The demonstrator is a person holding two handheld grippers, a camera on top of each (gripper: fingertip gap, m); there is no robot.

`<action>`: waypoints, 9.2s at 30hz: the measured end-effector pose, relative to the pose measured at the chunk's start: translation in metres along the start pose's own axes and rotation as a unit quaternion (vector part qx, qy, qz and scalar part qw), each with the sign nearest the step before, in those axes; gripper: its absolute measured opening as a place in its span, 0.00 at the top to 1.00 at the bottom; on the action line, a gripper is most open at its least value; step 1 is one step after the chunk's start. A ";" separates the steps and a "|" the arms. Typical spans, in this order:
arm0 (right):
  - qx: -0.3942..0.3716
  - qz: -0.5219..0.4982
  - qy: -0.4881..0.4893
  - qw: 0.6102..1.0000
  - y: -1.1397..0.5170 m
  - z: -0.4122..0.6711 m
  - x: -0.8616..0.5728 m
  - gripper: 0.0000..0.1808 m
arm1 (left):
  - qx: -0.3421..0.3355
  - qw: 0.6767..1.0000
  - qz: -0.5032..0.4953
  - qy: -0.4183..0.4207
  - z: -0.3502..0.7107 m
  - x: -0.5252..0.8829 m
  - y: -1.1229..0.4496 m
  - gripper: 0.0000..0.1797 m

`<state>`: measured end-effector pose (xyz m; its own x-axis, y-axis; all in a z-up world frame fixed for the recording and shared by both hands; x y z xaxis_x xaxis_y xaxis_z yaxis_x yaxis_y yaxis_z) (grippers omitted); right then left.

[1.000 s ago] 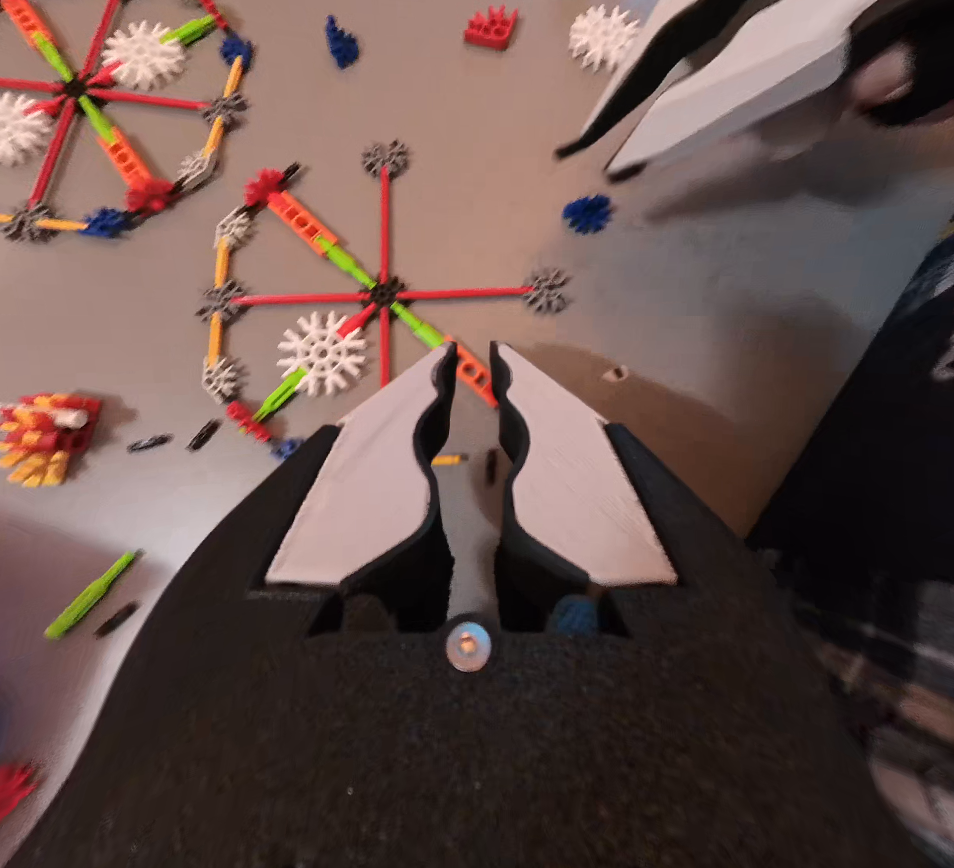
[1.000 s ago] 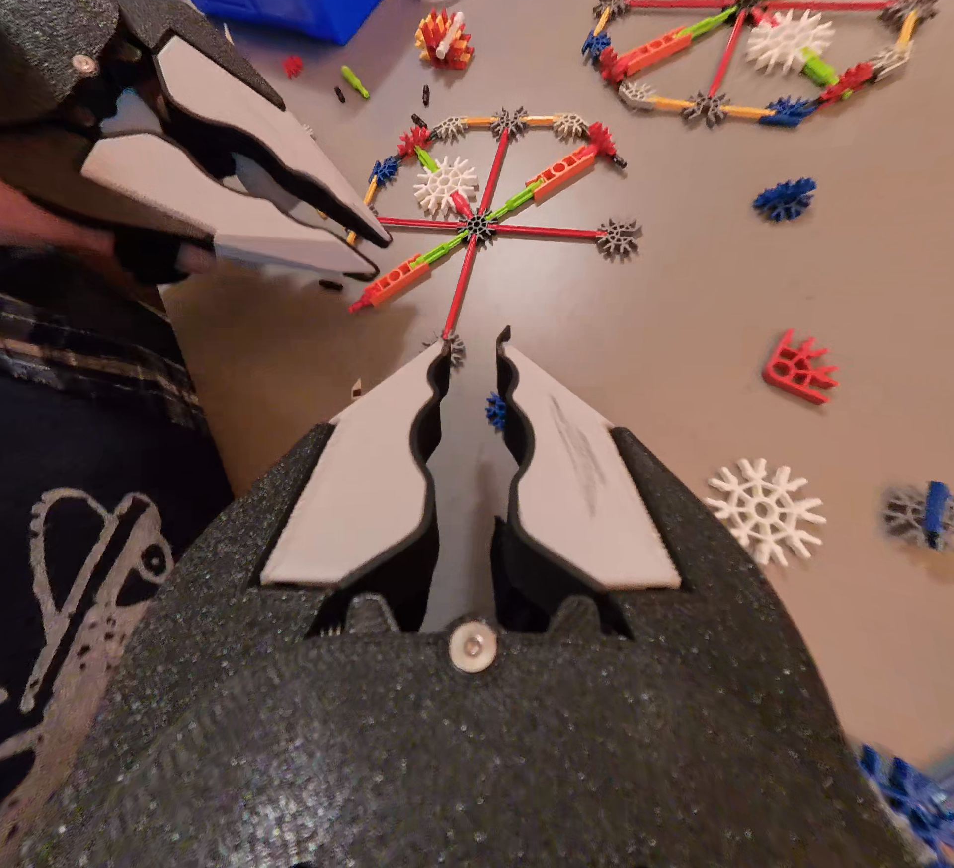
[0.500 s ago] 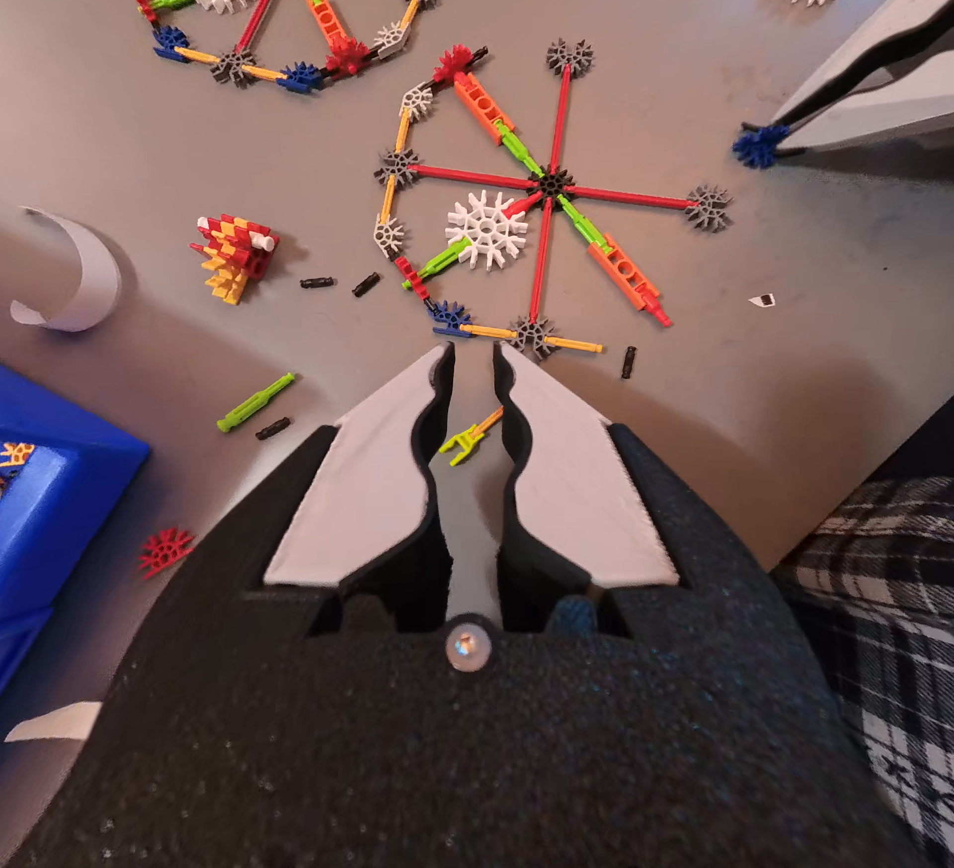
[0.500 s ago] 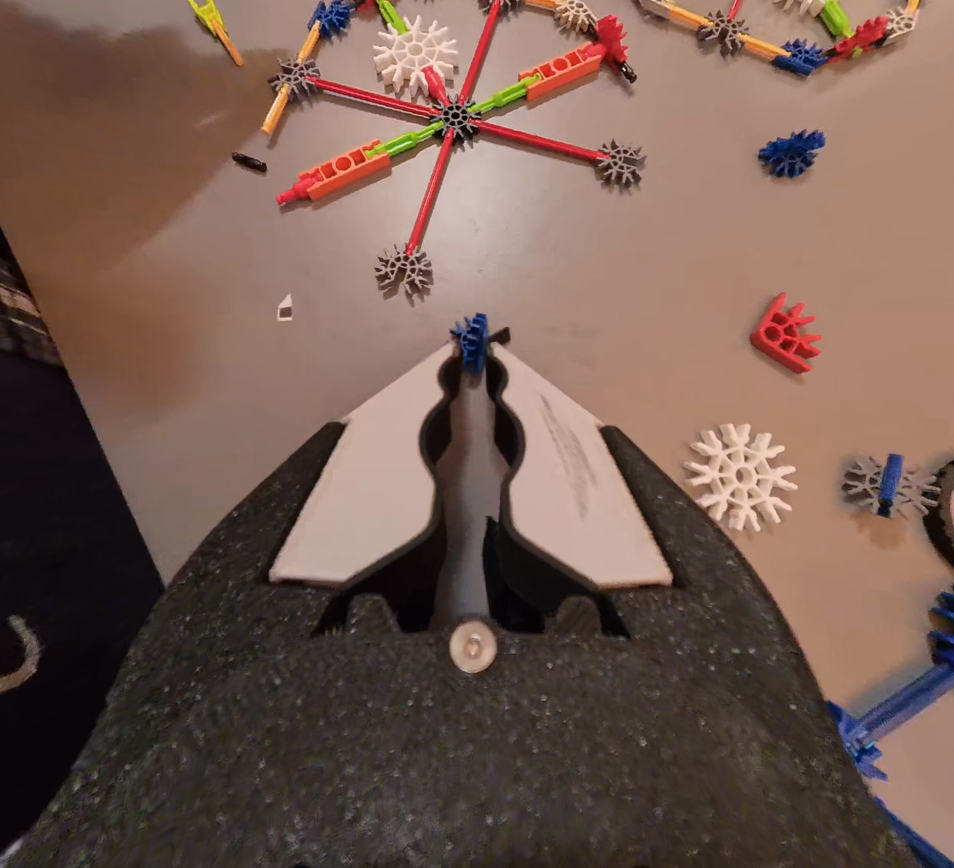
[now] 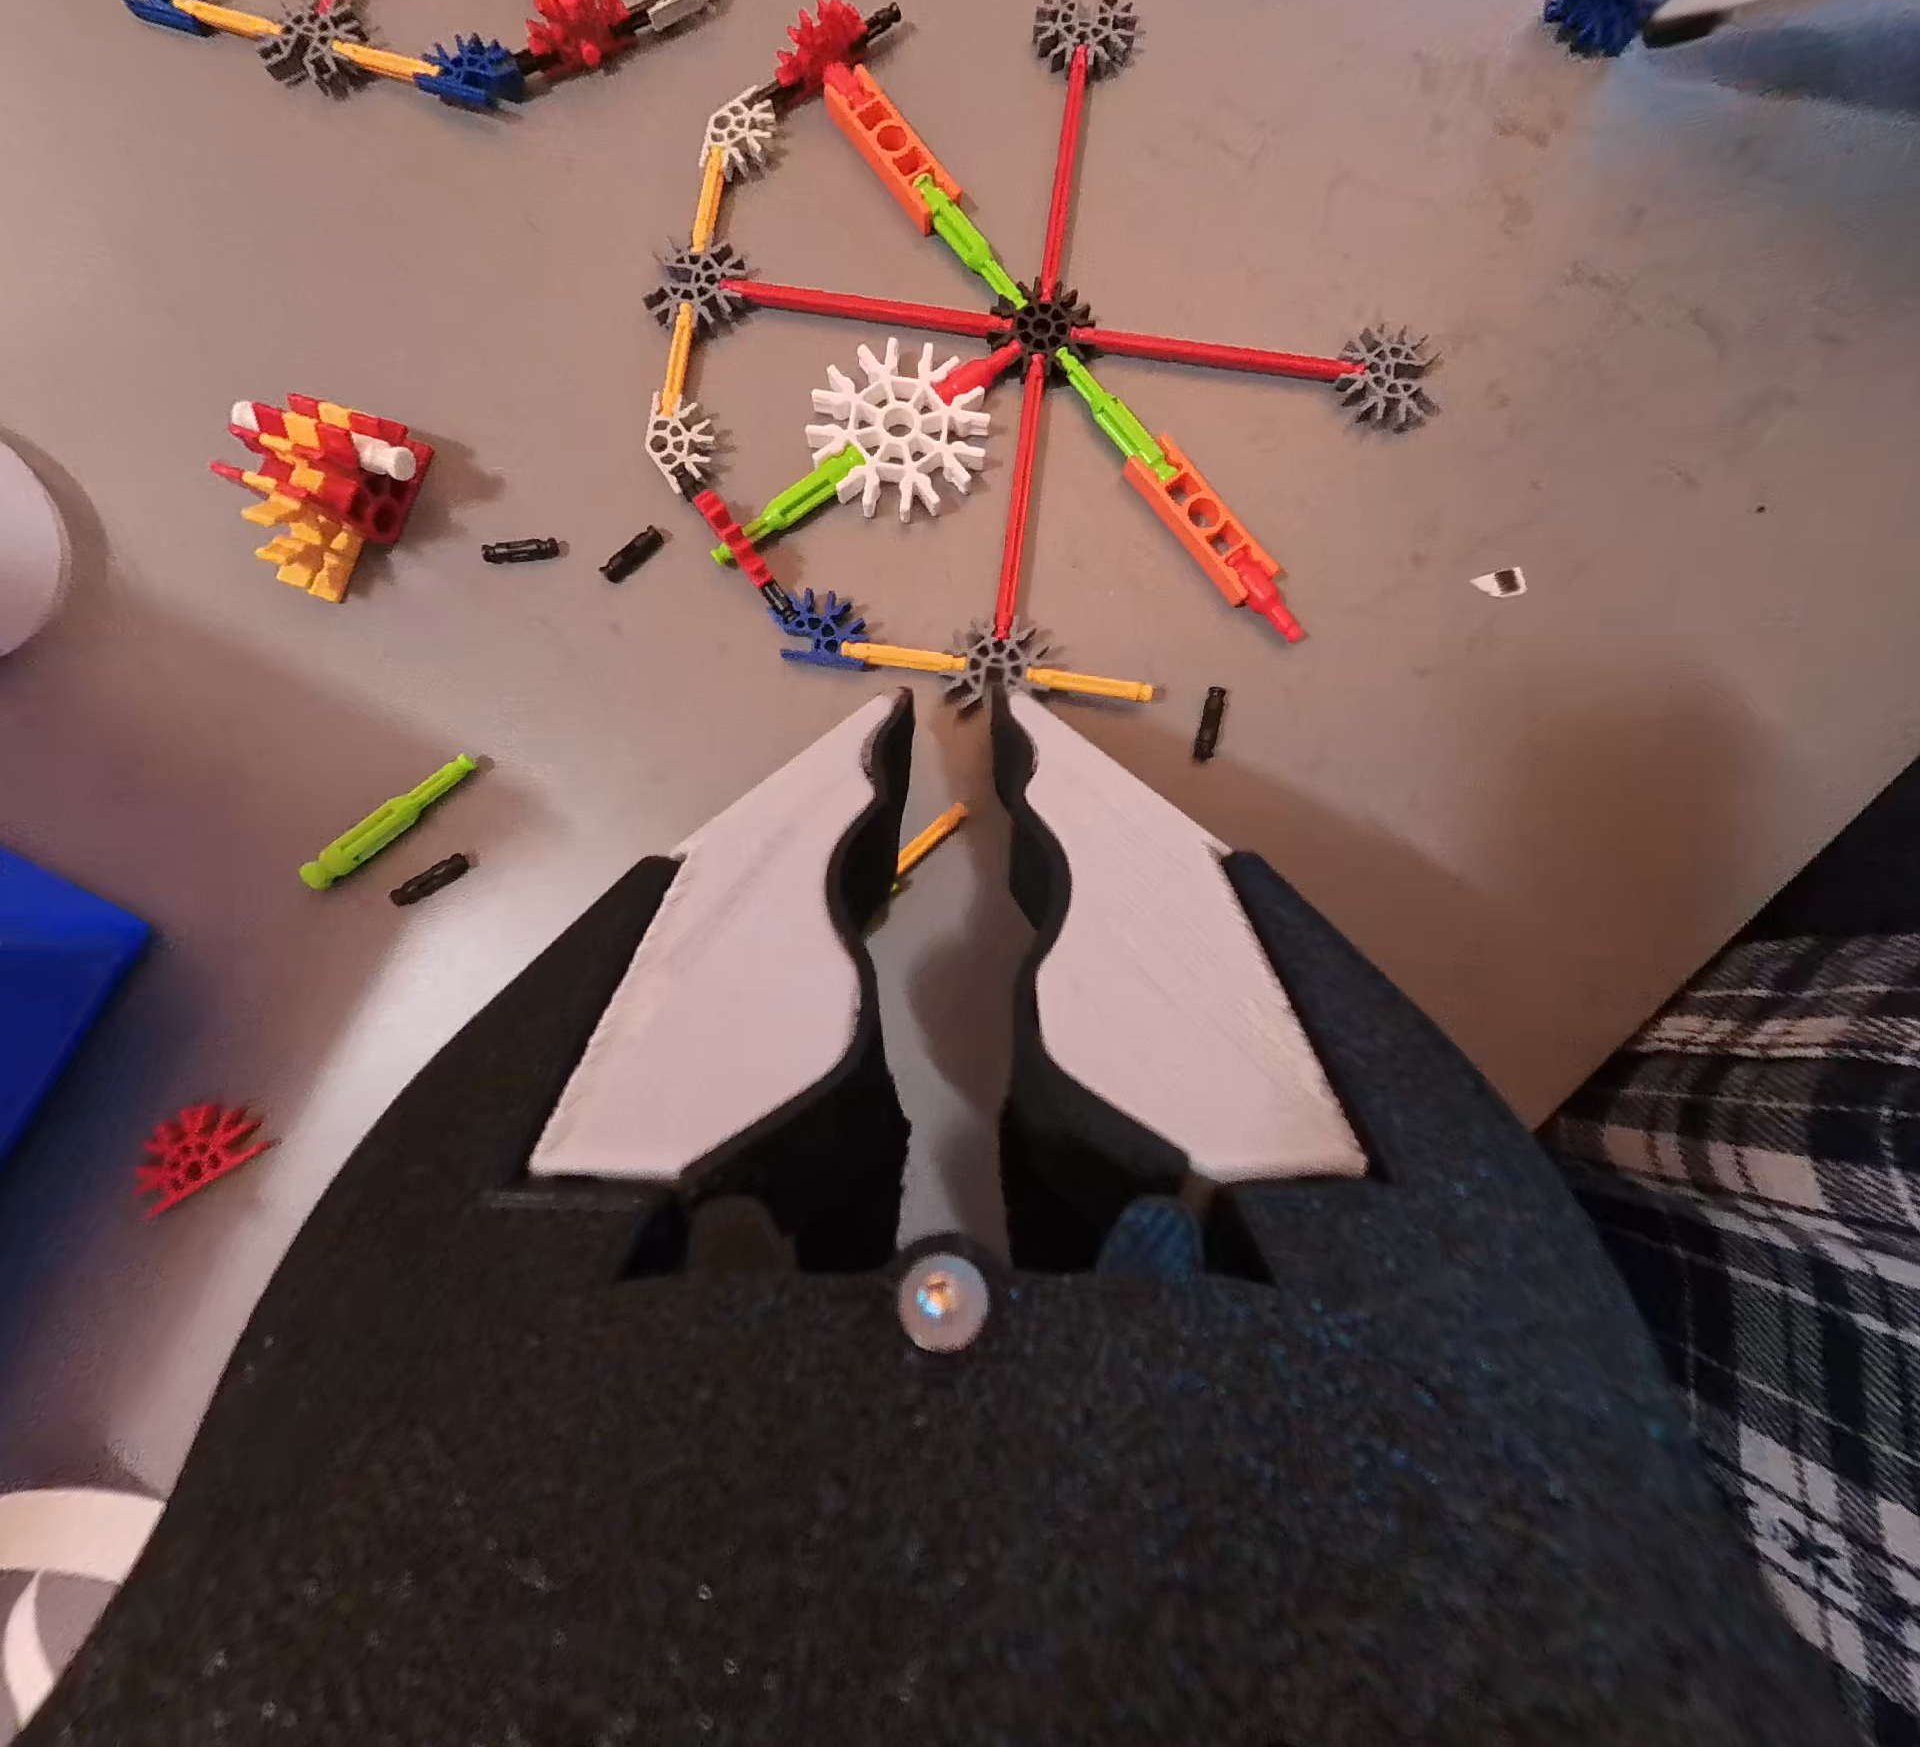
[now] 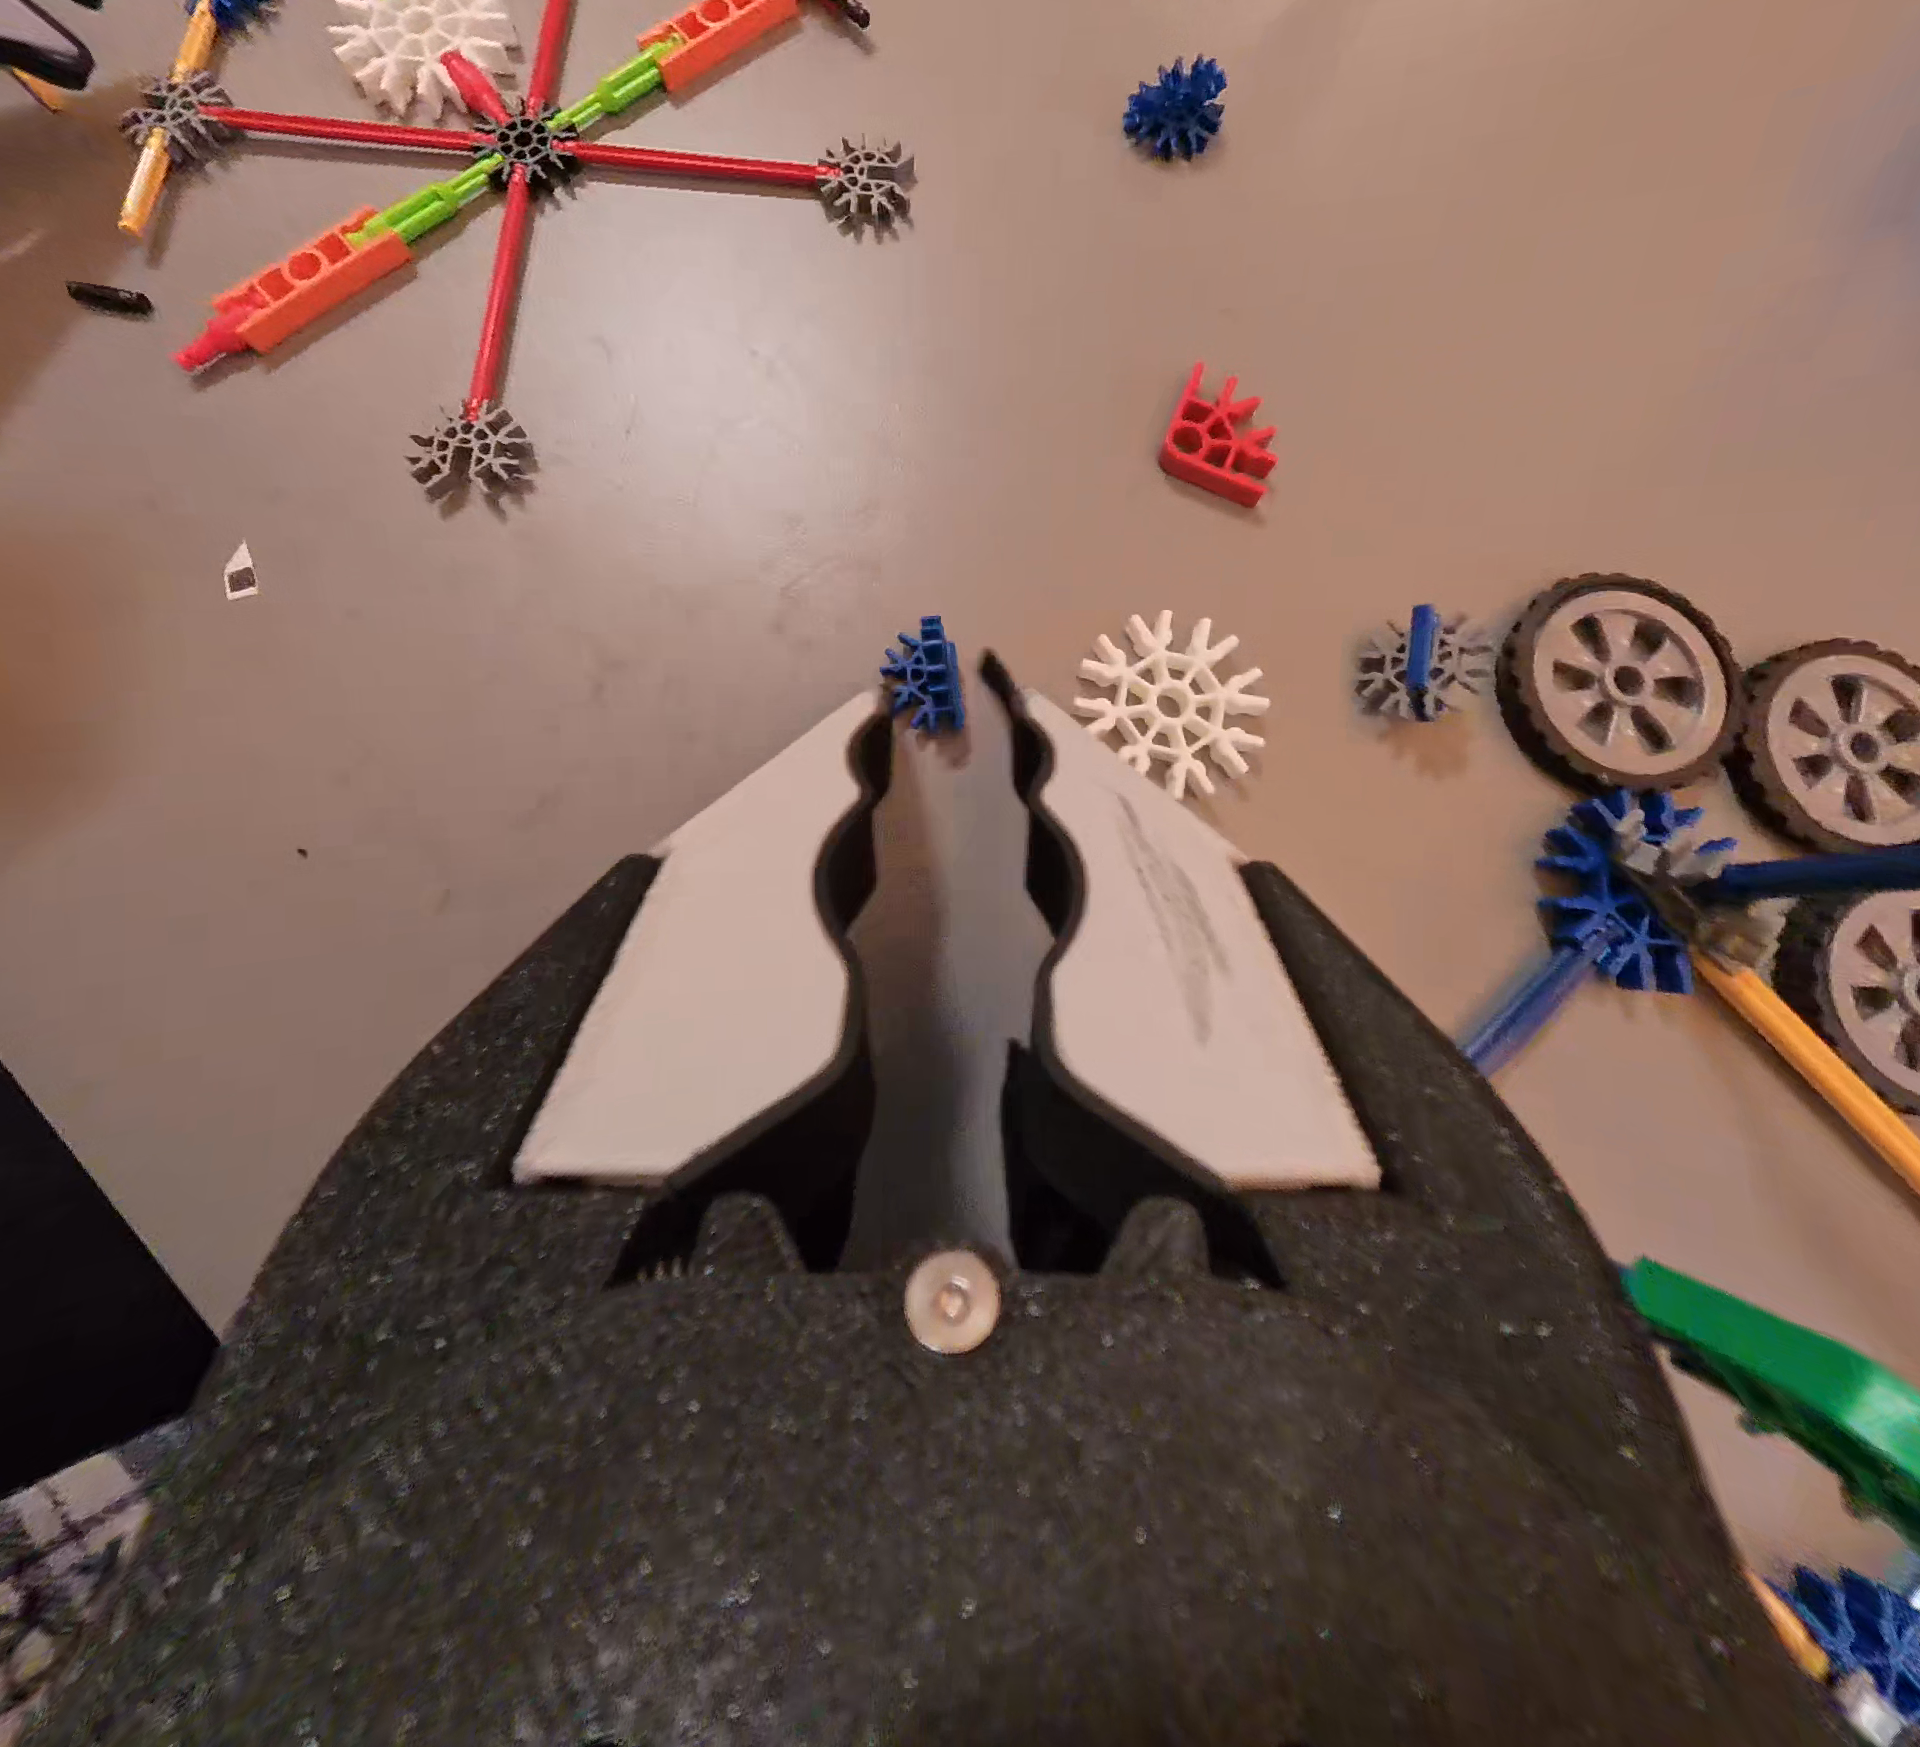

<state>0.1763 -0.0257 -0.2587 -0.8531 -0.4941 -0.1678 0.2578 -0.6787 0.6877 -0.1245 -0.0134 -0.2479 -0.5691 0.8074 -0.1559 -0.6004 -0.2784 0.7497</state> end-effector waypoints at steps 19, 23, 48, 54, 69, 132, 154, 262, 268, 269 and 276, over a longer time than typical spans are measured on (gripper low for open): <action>-0.075 0.031 0.020 0.996 0.034 -0.003 0.014 0.84 | 0.068 0.995 0.029 -0.071 -0.011 0.025 0.035 0.88; -0.078 0.046 0.025 0.996 0.034 -0.006 0.017 0.84 | 0.084 0.993 -0.020 -0.075 -0.020 0.015 0.025 0.86; -0.086 0.397 -0.209 0.889 0.004 0.055 0.048 0.85 | -0.087 0.967 -0.022 -0.240 0.058 -0.083 -0.001 0.96; -0.082 0.420 -0.227 0.875 0.005 0.053 0.045 0.99 | -0.091 0.958 -0.022 -0.272 0.063 -0.092 -0.007 0.96; -0.144 0.410 -0.207 0.877 0.018 0.051 0.033 1.00 | -0.190 0.948 -0.251 0.041 0.064 -0.066 -0.010 0.91; -0.216 0.094 0.057 0.970 0.004 0.080 0.061 1.00 | -0.272 0.906 -0.192 0.262 0.053 -0.039 -0.016 0.98; -0.055 0.215 -0.010 0.975 -0.019 0.056 0.029 0.99 | -0.107 0.982 0.015 0.156 -0.029 0.019 0.017 0.87; -0.017 0.063 0.095 0.993 -0.070 0.072 0.027 1.00 | -0.011 0.988 -0.143 -0.051 0.045 -0.016 -0.035 0.83; -0.034 0.045 0.065 0.996 -0.066 0.079 0.016 0.99 | -0.012 0.988 -0.143 -0.050 0.045 -0.015 -0.035 0.83; -0.031 0.045 0.064 0.996 -0.068 0.079 0.016 0.99 | -0.012 0.988 -0.143 -0.050 0.045 -0.015 -0.035 0.83; -0.013 0.033 0.070 0.997 -0.075 0.076 0.020 0.99 | -0.011 0.988 -0.144 -0.051 0.046 -0.015 -0.035 0.82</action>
<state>0.1060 0.0563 -0.2600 -0.7630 -0.6078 -0.2200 0.3245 -0.6545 0.6829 -0.0692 0.0079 -0.2425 -0.3138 0.9029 -0.2939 -0.7415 -0.0397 0.6698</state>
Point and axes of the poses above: each gripper's, where its closed fingertips meet, y back along the fingers, z out of its top, x = y × z across the jaws, the point moved 9 cm from there along y, back along the fingers, and after that the axes turned 11 degrees about -z, right-handed, at the moved point
